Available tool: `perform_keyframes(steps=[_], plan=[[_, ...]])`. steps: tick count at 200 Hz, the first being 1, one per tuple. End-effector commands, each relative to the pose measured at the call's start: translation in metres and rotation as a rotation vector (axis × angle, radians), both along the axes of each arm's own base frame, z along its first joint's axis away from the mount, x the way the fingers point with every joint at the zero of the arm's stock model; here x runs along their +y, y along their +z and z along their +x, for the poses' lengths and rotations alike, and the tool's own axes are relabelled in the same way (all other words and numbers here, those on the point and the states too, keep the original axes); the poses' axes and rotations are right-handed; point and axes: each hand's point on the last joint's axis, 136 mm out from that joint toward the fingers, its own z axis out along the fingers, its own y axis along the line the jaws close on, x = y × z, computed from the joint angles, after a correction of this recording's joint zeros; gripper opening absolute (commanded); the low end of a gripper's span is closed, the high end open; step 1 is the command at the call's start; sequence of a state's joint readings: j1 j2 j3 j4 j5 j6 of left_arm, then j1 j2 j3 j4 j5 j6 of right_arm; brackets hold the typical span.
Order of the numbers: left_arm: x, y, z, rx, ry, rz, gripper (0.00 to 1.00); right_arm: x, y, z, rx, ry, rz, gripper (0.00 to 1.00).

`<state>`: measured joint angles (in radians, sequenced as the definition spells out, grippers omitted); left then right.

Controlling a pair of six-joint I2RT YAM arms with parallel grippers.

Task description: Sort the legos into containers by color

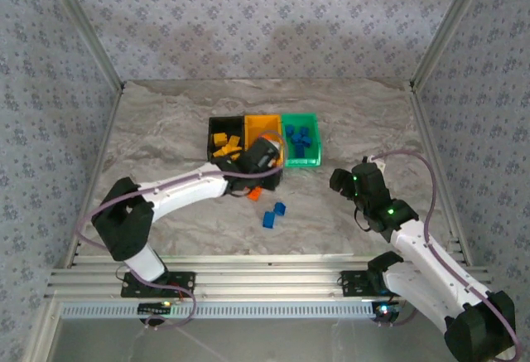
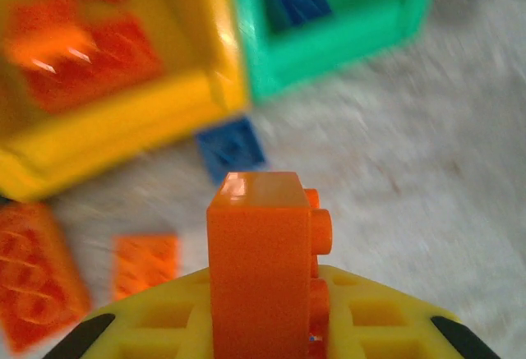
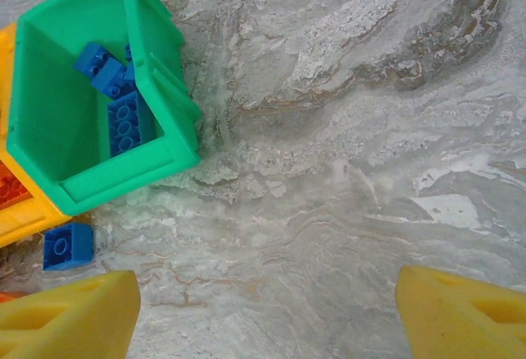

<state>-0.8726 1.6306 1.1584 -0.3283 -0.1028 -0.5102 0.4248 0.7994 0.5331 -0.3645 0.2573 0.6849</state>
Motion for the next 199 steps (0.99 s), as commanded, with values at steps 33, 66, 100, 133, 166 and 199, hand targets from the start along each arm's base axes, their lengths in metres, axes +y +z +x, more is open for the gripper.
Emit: perform_keyframes(steps=[33,66,100,133,166,199], plan=[[0.02,0.014,0.096,-0.065,0.217,0.0,0.19,0.003,-0.009,0.0,0.018,0.02,-0.001,0.83],[0.022,0.008,0.129,-0.065,0.253,0.04,0.23,0.01,-0.01,0.0,0.022,0.063,0.008,0.83],[0.02,0.001,0.152,-0.047,0.262,0.084,0.34,0.022,-0.013,-0.001,0.032,0.112,0.033,0.84],[0.018,0.012,0.158,-0.042,0.26,0.064,0.53,0.041,-0.013,-0.002,0.041,0.188,0.059,0.85],[0.011,0.06,0.134,-0.081,0.224,-0.083,0.7,0.075,-0.014,-0.006,0.05,0.291,0.098,0.86],[0.016,0.078,0.075,-0.071,0.168,-0.186,0.78,0.125,-0.021,-0.015,0.079,0.432,0.067,0.86]])
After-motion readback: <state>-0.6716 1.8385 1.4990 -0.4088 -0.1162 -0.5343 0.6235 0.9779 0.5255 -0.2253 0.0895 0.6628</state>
